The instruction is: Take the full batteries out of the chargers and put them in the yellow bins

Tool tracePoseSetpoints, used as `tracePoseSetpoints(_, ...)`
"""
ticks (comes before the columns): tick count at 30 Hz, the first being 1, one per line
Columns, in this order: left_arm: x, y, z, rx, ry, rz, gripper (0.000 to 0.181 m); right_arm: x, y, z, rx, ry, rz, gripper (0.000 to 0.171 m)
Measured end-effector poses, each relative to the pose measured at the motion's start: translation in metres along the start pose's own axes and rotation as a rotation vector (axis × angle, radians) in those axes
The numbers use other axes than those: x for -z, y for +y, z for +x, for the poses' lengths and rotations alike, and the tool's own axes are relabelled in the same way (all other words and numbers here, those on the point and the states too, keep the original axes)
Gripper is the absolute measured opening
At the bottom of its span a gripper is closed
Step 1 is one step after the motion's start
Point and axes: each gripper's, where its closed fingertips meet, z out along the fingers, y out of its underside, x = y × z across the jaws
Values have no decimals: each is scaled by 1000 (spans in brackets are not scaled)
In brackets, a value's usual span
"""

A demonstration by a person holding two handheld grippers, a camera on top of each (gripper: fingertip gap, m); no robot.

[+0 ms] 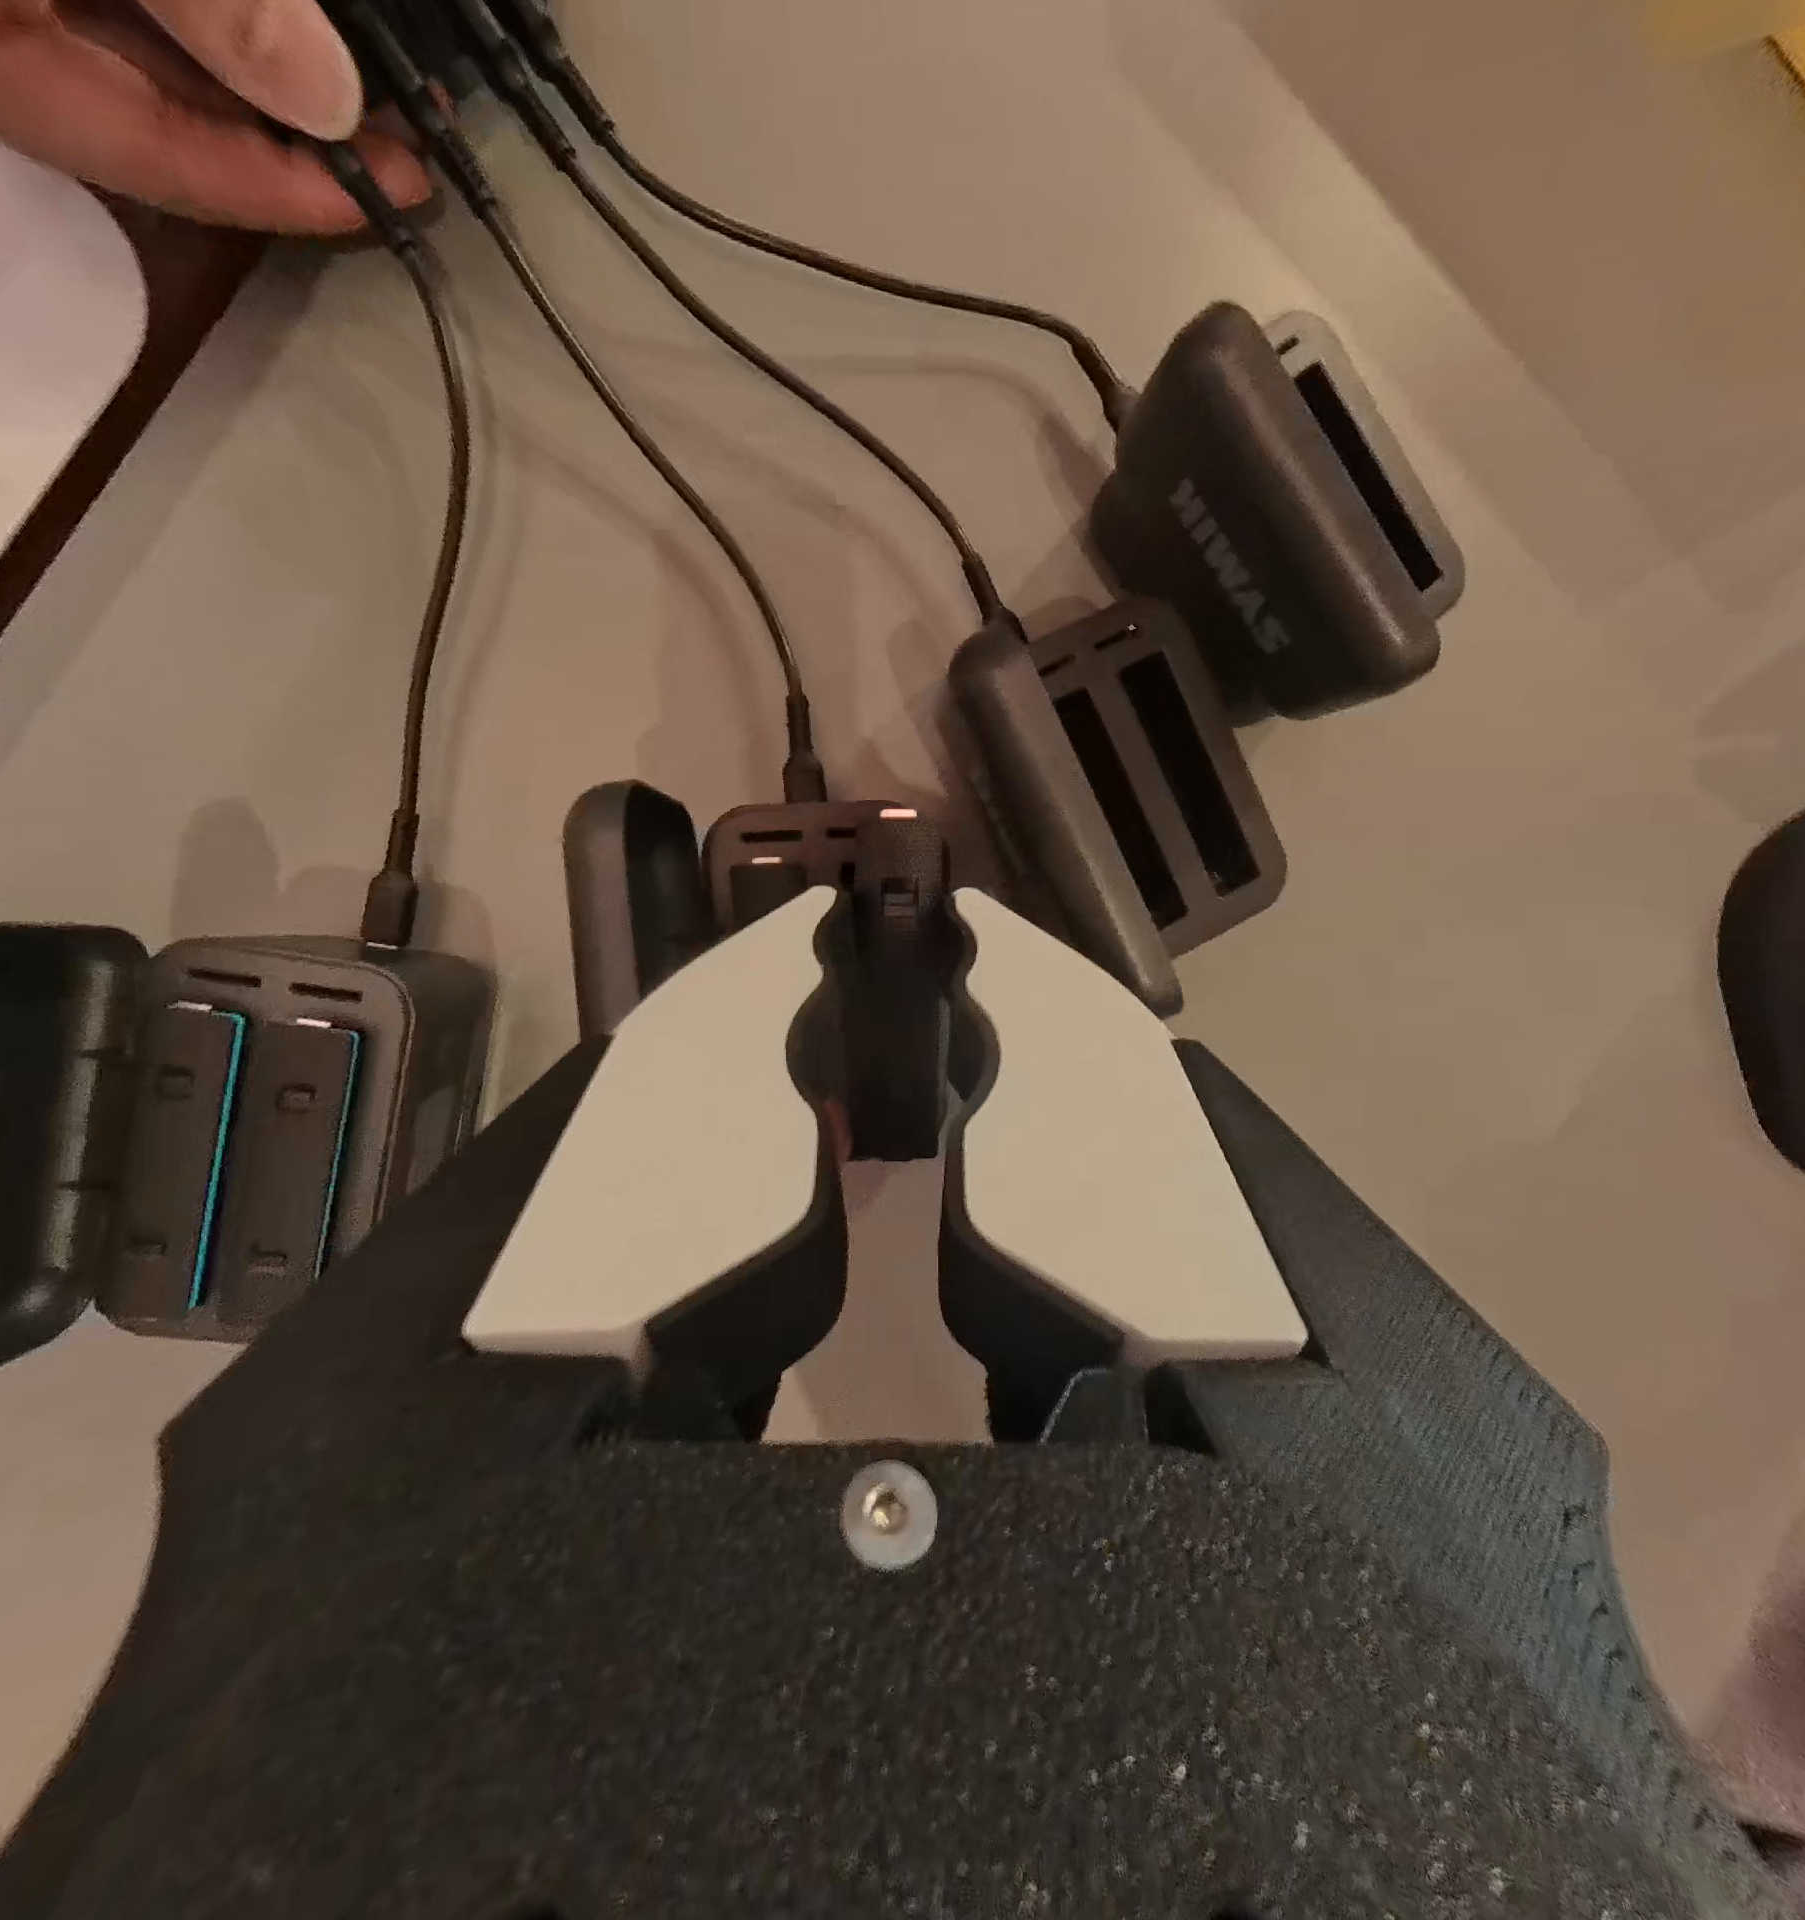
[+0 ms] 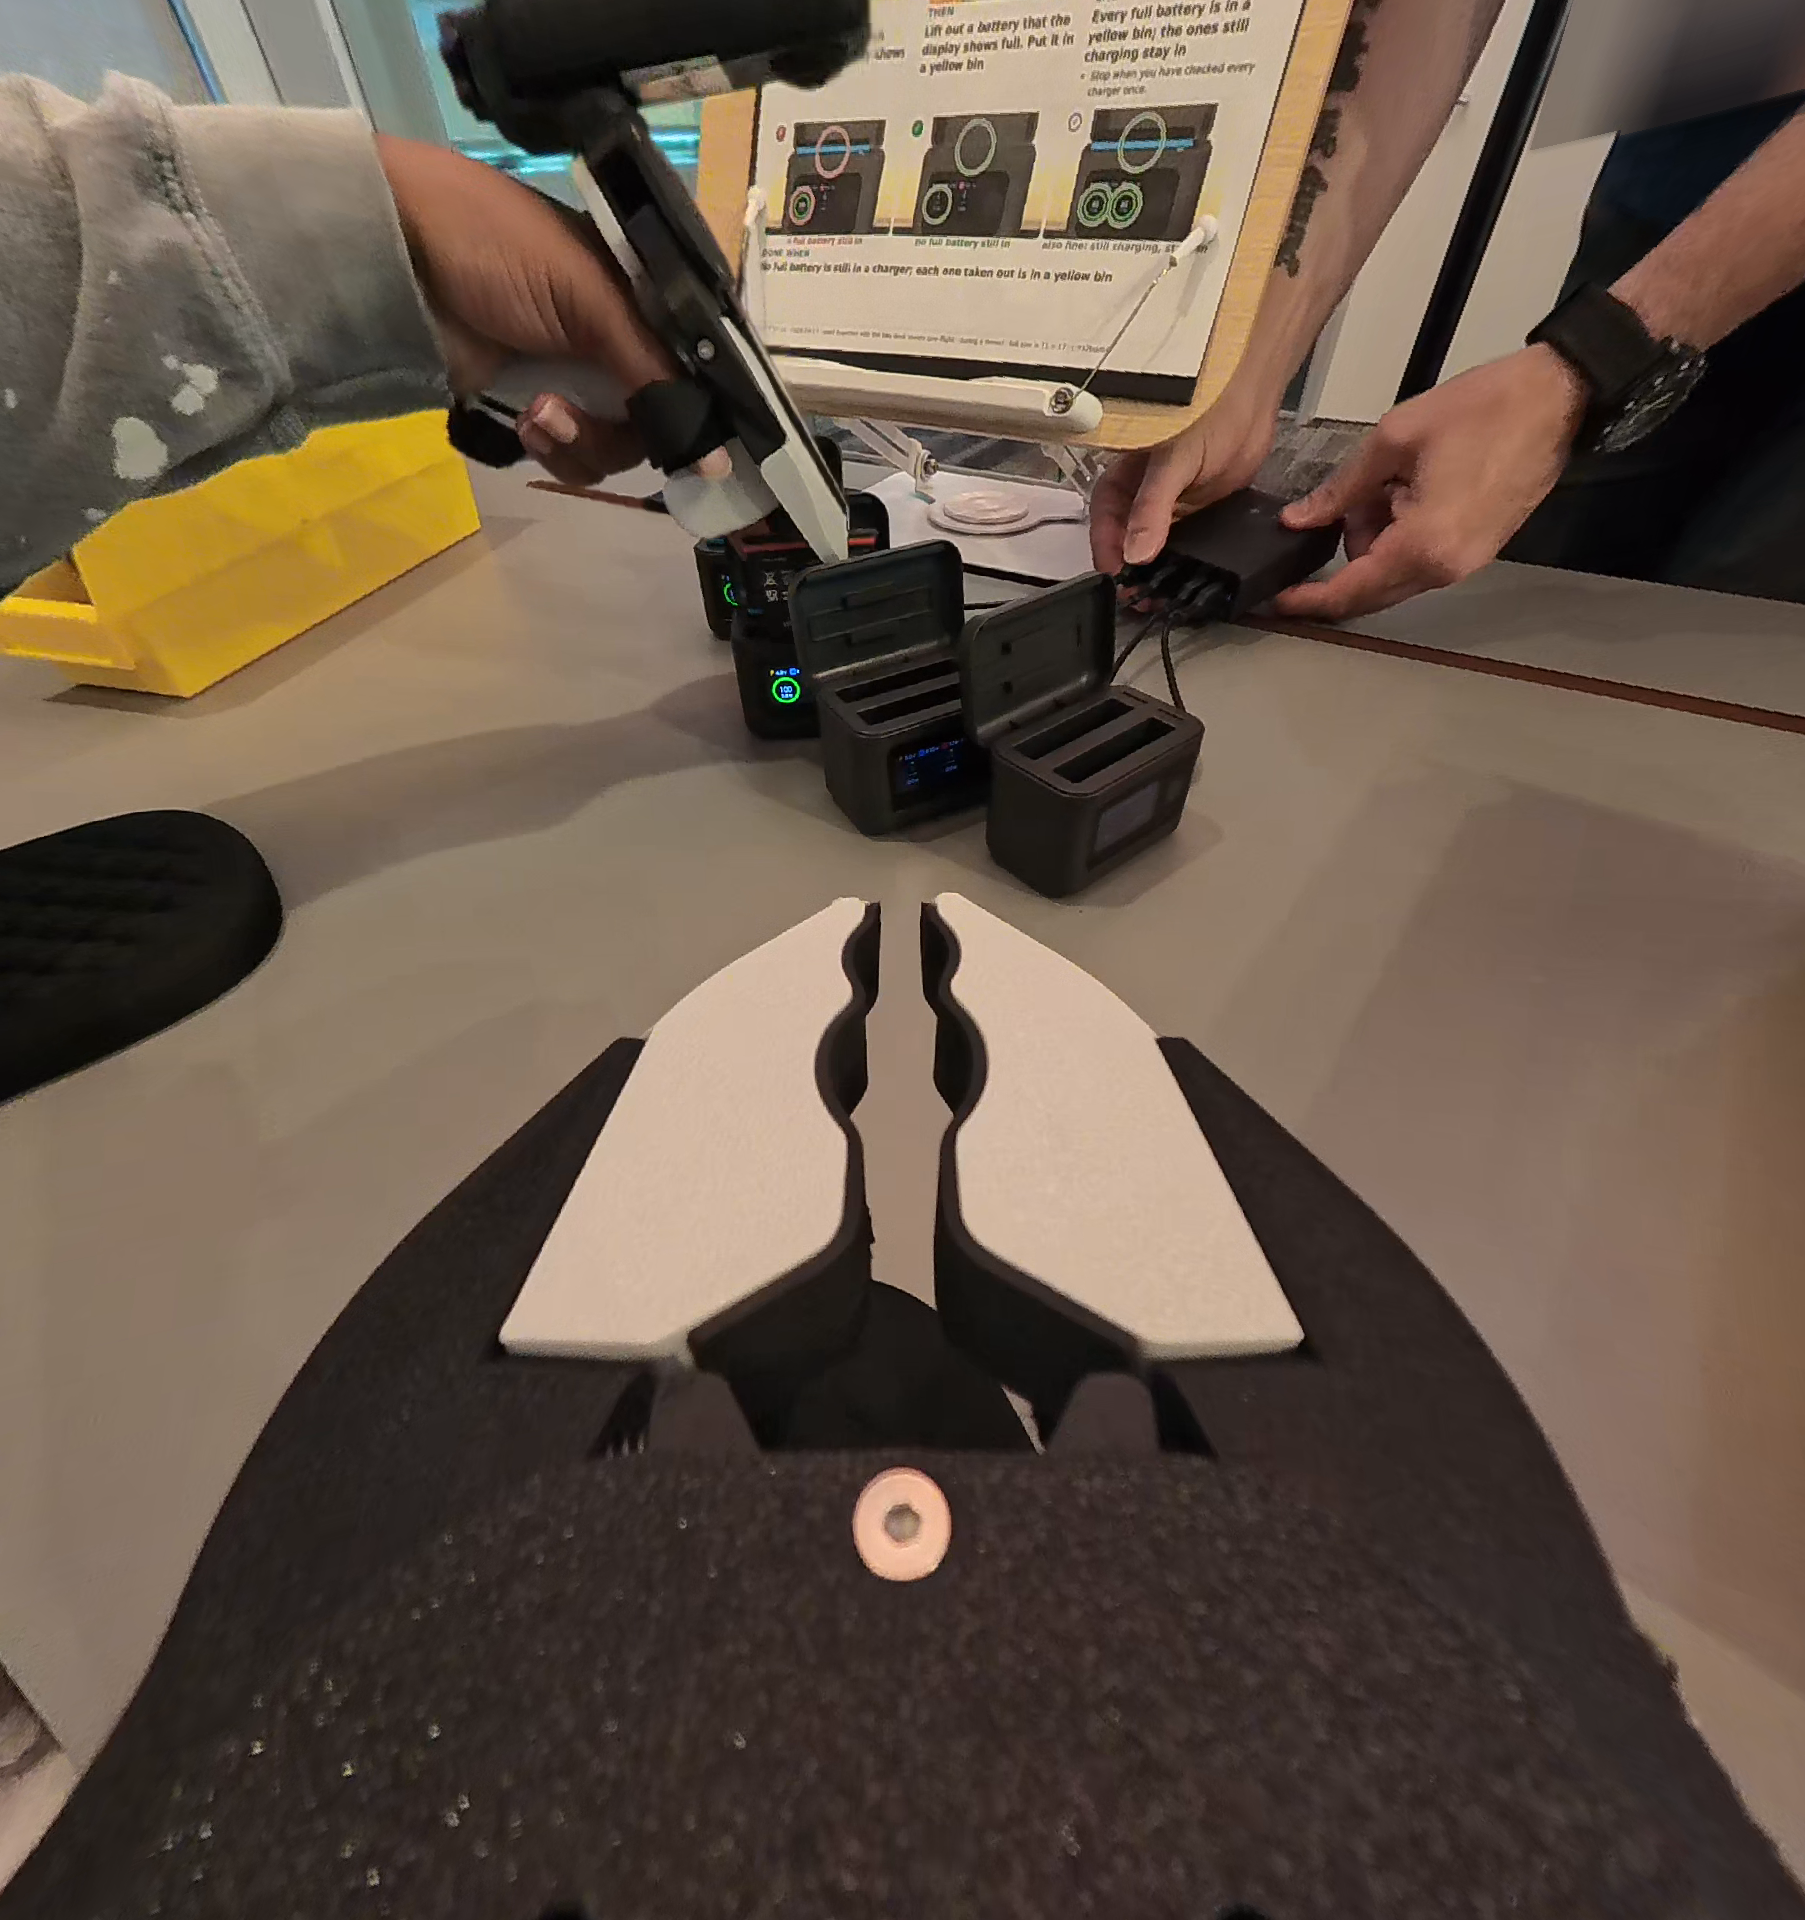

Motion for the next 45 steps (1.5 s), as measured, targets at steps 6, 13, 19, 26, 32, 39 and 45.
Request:
tracePoseSetpoints(6,1,3,-11,37,-43,65,16,-3,2,-2,3,-7,-7,7)
tracePoseSetpoints(13,1,9,-10,-94,-160,-22,16,-6,3,-5,2,-15,-9,7)
tracePoseSetpoints(19,1,16,-12,-113,-158,-124,16,-4,5,-3,-3,-12,-12,7)
tracePoseSetpoints(26,-13,14,-11,-128,-184,-161,16,-2,6,-2,-3,-10,-10,7)
tracePoseSetpoints(32,-12,12,-13,-198,-222,-134,16,0,10,3,-21,-8,-13,7)
tracePoseSetpoints(39,-9,2,-11,-218,-206,-32,16,-2,10,2,-23,-20,-7,7)
tracePoseSetpoints(45,-11,1,-9,-174,-147,103,16,1,12,5,-33,-15,-7,7)
